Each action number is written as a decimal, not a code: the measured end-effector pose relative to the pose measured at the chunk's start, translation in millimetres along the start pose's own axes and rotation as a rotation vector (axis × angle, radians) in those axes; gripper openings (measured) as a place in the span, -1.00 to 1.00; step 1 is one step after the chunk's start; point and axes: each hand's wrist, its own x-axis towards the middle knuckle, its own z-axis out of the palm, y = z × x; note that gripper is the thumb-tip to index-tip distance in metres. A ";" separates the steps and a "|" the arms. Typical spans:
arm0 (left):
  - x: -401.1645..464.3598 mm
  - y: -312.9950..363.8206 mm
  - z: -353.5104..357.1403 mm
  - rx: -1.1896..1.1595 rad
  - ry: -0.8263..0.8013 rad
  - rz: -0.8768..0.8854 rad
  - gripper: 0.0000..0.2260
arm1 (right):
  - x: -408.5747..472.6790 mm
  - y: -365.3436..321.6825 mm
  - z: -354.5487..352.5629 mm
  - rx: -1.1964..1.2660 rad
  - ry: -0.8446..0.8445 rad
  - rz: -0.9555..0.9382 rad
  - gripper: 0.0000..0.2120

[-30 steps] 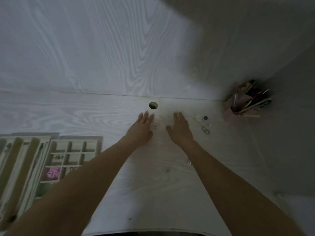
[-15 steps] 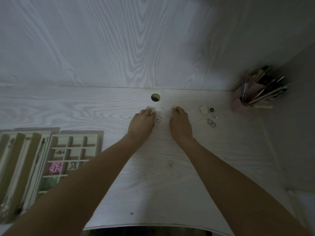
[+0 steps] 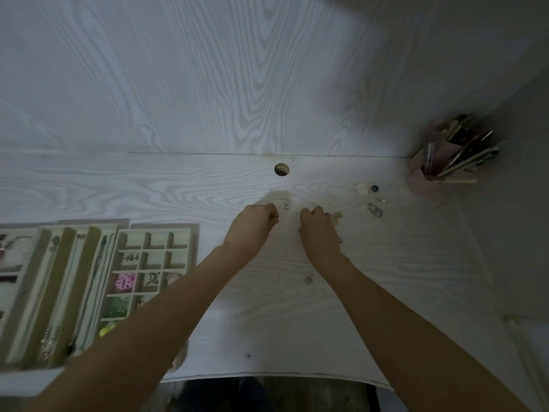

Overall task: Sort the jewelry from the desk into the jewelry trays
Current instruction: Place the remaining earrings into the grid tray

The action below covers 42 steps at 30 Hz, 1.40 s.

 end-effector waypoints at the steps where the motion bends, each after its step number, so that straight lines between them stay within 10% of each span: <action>1: -6.4 -2.4 -3.1 -0.037 -0.002 -0.007 -0.83 | -3.9 -3.8 0.3 0.083 -0.012 0.026 -0.80; 15: -96.6 -58.1 -66.1 -0.232 0.105 -0.019 -0.79 | -64.1 -91.5 -14.1 1.115 -0.130 0.117 -0.90; 26: -149.1 -123.8 -103.2 -0.780 0.150 -0.282 -0.81 | -76.6 -165.9 -5.9 1.261 -0.267 -0.022 -0.82; 42: -126.5 -171.6 -101.6 -0.382 0.093 -0.343 -0.85 | -69.2 -201.2 3.9 1.190 -0.202 0.060 -0.79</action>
